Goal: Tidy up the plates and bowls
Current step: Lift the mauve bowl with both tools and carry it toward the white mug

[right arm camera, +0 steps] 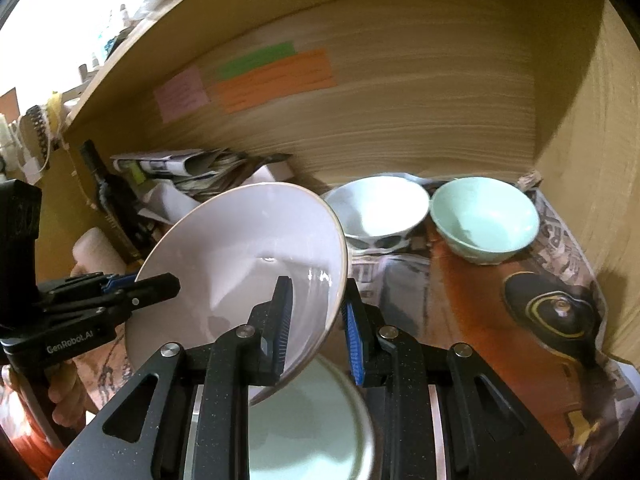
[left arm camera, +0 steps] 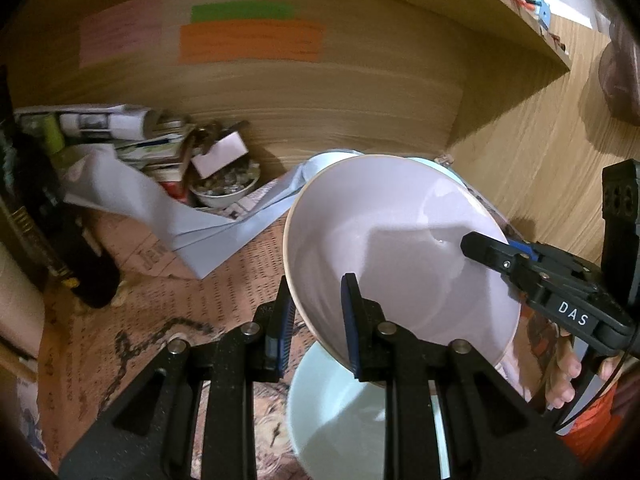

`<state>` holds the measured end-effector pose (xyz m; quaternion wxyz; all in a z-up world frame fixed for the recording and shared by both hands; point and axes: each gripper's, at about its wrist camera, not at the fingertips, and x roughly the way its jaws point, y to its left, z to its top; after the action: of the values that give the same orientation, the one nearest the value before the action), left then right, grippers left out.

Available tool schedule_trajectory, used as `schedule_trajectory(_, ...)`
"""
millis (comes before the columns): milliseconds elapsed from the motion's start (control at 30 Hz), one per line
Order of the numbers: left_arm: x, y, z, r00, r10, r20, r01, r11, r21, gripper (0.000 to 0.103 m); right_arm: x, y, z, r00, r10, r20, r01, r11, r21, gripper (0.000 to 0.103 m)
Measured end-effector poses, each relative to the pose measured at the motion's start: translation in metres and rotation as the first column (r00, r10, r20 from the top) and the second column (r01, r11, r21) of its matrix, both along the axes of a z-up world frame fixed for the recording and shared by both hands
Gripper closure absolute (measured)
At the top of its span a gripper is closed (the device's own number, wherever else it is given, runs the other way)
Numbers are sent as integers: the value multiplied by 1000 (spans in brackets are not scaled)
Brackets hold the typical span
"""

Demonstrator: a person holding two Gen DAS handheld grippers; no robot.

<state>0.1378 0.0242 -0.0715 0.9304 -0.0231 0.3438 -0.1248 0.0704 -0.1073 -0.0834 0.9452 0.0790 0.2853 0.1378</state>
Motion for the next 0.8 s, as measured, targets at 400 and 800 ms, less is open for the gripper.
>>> schedule_trajectory(400, -39, 47, -8, 996, 86, 22, -85, 996, -27, 81, -8, 47, -1, 996, 87, 1, -87, 996, -6, 81)
schedule_trajectory(800, -67, 92, -22, 987, 159, 8, -158, 987, -36, 81, -13, 91, -10, 986, 162, -31, -163, 986, -22, 81)
